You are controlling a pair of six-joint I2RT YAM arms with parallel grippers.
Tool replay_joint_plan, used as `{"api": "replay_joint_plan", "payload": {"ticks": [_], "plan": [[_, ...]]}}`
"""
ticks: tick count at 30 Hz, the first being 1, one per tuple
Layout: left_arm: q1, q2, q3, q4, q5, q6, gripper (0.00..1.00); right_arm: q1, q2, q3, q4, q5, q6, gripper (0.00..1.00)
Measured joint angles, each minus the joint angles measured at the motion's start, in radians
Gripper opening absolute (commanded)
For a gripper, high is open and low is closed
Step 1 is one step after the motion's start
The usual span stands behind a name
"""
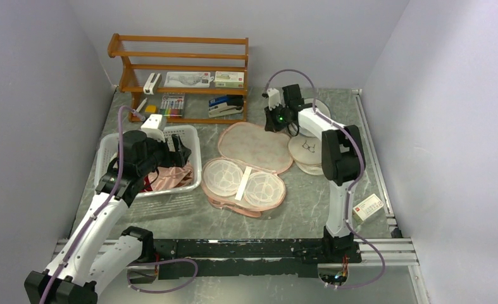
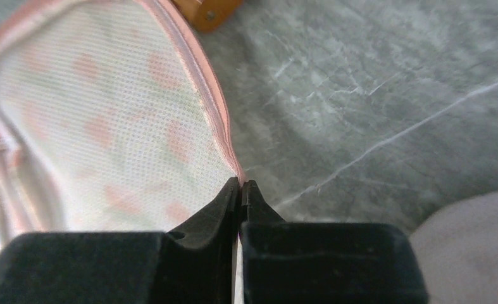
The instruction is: Unzip the laundry bag and remove the bra
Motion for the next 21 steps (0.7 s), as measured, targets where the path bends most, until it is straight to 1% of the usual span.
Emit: {"api": "replay_joint_plan", "payload": {"ticks": [5, 9, 13, 16, 21], "plan": [[0.0, 0.001, 0.0, 0.0, -0.007, 0.0, 0.93, 0.016, -0.186, -0.043, -0.01, 0.041, 0.051, 0.0], [0.0, 0.001, 0.0, 0.0, -0.008, 0.0, 0.93, 0.031, -0.34, -0.073, -0.021, 0.15, 0.074, 0.0], [0.0, 0.001, 0.0, 0.0, -0.01, 0.0, 0.93, 0.056, -0.437, -0.111, -0.037, 0.259, 0.079, 0.0], [0.0, 0.001, 0.0, 0.0, -0.01, 0.0, 0.93, 0.105, -0.491, -0.148, -0.057, 0.344, 0.082, 0.0], [0.0, 0.005, 0.0, 0.0, -0.01, 0.0, 0.93, 0.246, -0.529, -0.187, -0.104, 0.43, 0.102, 0.0]]}}
